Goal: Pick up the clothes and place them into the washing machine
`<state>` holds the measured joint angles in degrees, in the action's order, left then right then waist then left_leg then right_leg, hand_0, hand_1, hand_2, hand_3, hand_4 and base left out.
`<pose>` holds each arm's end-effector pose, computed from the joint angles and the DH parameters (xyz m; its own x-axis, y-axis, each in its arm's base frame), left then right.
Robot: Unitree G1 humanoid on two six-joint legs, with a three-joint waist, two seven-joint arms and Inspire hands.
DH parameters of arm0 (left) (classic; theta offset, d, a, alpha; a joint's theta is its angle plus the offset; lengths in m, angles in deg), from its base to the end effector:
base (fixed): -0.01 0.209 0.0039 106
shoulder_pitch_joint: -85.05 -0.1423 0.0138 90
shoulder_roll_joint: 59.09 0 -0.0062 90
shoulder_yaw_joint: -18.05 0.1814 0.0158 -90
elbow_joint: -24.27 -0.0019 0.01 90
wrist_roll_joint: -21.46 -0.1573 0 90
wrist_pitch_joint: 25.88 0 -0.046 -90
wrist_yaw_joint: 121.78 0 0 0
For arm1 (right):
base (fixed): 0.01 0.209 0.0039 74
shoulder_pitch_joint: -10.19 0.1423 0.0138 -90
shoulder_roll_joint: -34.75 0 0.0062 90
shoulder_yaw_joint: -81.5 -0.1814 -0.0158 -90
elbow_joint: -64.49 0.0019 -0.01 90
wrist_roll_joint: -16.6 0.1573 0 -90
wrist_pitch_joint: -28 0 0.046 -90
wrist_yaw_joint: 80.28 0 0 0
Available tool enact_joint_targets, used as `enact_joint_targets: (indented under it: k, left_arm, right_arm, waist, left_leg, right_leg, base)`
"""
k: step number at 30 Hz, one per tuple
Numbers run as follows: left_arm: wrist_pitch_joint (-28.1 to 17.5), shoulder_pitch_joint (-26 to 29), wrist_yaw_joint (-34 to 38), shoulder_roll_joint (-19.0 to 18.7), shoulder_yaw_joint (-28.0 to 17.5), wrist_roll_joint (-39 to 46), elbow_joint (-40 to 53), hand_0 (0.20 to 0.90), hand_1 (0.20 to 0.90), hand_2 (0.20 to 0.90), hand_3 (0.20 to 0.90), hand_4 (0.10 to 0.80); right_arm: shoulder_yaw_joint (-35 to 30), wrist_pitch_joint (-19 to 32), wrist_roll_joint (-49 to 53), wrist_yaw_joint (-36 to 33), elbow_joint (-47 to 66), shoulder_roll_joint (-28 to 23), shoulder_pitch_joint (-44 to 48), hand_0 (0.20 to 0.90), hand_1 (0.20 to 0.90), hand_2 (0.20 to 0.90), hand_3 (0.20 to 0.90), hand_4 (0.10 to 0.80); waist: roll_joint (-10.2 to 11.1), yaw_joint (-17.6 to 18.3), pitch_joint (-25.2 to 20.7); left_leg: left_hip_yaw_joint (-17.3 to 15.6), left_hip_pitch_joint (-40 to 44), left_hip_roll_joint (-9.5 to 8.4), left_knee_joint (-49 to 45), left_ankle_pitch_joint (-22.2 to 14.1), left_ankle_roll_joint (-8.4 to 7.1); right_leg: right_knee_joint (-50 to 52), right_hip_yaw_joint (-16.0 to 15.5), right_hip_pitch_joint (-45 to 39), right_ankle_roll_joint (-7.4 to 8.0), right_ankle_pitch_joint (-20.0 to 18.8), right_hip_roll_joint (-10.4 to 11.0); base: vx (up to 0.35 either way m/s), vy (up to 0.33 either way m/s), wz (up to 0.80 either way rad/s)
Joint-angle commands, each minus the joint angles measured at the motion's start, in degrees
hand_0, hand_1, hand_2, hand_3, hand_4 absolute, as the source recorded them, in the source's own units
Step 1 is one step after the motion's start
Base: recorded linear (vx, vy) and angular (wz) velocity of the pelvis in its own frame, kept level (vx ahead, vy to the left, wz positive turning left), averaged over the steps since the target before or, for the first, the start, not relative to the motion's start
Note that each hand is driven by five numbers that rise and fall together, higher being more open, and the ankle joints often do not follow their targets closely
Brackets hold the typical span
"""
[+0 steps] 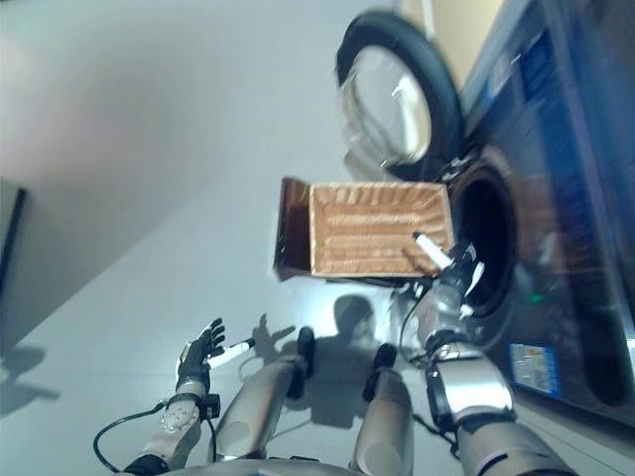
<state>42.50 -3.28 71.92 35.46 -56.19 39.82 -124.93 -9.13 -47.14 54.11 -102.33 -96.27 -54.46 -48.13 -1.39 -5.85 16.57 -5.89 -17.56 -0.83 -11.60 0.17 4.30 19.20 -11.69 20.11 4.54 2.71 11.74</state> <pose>0.1352 0.1891 -0.1087 0.7746 0.2554 -0.5786 -0.1842 0.9663 0.1800 0.2761 -0.2261 -0.0234 0.6693 -0.5829 -0.4607 0.6869 0.7218 0.0847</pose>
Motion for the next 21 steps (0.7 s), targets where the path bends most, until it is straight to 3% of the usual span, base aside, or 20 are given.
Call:
enact_joint_targets:
  k: [1, 2, 5, 9, 17, 21]
  left_arm:
    - [-0.99, -0.58, 0.07, 0.03, -2.73, -0.44, -4.56, 0.9, 0.9, 0.9, 0.9, 0.8]
    - [0.01, -1.54, -1.38, 0.66, -4.13, -1.84, -7.83, 0.9, 0.9, 0.9, 0.9, 0.8]
    - [0.46, -2.55, -2.51, 0.83, -4.01, -4.13, -9.65, 0.9, 0.9, 0.9, 0.9, 0.8]
    - [1.49, -4.55, -7.05, 1.32, -4.88, -6.94, -12.45, 0.9, 0.9, 0.9, 0.9, 0.8]
    - [4.19, -5.31, -9.92, 3.06, -7.43, -9.11, -17.94, 0.9, 0.9, 0.9, 0.9, 0.8]
    - [5.55, -4.48, -11.29, 2.55, -6.47, -12.61, -19.37, 0.9, 0.9, 0.9, 0.9, 0.8]
  right_arm:
    - [0.7, 3.14, -3.39, 2.4, 4.31, -1.8, -4.46, 0.9, 0.9, 0.9, 0.9, 0.8]
    - [1.38, 1.86, -7.58, 4.68, 7.53, 0.87, -13.09, 0.9, 0.9, 0.9, 0.9, 0.8]
    - [0.06, 1.66, -6.6, 7.69, 7.66, 2.5, -18.19, 0.9, 0.9, 0.9, 0.9, 0.8]
    - [-0.81, -0.82, -12.8, 11.67, 2.02, 4.63, -30.02, 0.9, 0.9, 0.9, 0.9, 0.8]
    - [-4.03, -3.7, -20.91, 12.09, -11.08, 4.59, -36.16, 0.9, 0.9, 0.9, 0.9, 0.8]
    - [-0.9, -5.6, -30.51, 11.1, -13.33, 3.1, -36.38, 0.9, 0.9, 0.9, 0.9, 0.8]
  waist:
    - [0.26, 0.8, -4.7]
    - [1.32, 2.55, -7.31]
    - [1.77, 3.27, -9.41]
    - [2.29, 4.91, -13.97]
    - [1.9, 6.76, -18.08]
    - [1.8, 7.5, -19.71]
  left_leg:
    - [0.94, 0.99, 0.66, 3.12, 0.47, -6.36]
    - [0.01, 4.56, 1.04, 5.68, 0.57, -6.37]
    - [-1.13, 7.02, 1.3, 7.31, 0.75, -6.56]
    - [-2.59, 11.54, 1.71, 10.57, 1.2, -6.99]
    - [-3.26, 16.79, 2.16, 13.67, 1.82, -7.24]
    - [-3.66, 18.27, 2.71, 13.31, 1.42, -7.08]
  right_leg:
    - [-9.14, -0.84, -6.52, 1.89, -3.67, 0.74]
    - [-12.04, -0.28, -9.35, 2.17, -4.54, -0.07]
    - [-14.34, -0.14, -11.56, 2.67, -5.19, -0.38]
    - [-18.55, 0.42, -15.67, 3.33, -6.62, -0.97]
    - [-18.68, 0.71, -19.69, 3.05, -5.47, -1.89]
    - [-17.97, 1.2, -20.72, 2.68, -4.69, -2.17]
  base:
    - [0.112, -0.061, -0.1]
    - [0.064, -0.043, -0.08]
    - [0.082, -0.06, -0.17]
    - [0.05, -0.069, -0.17]
    - [0.036, -0.053, -0.09]
    - [0.01, -0.048, -0.08]
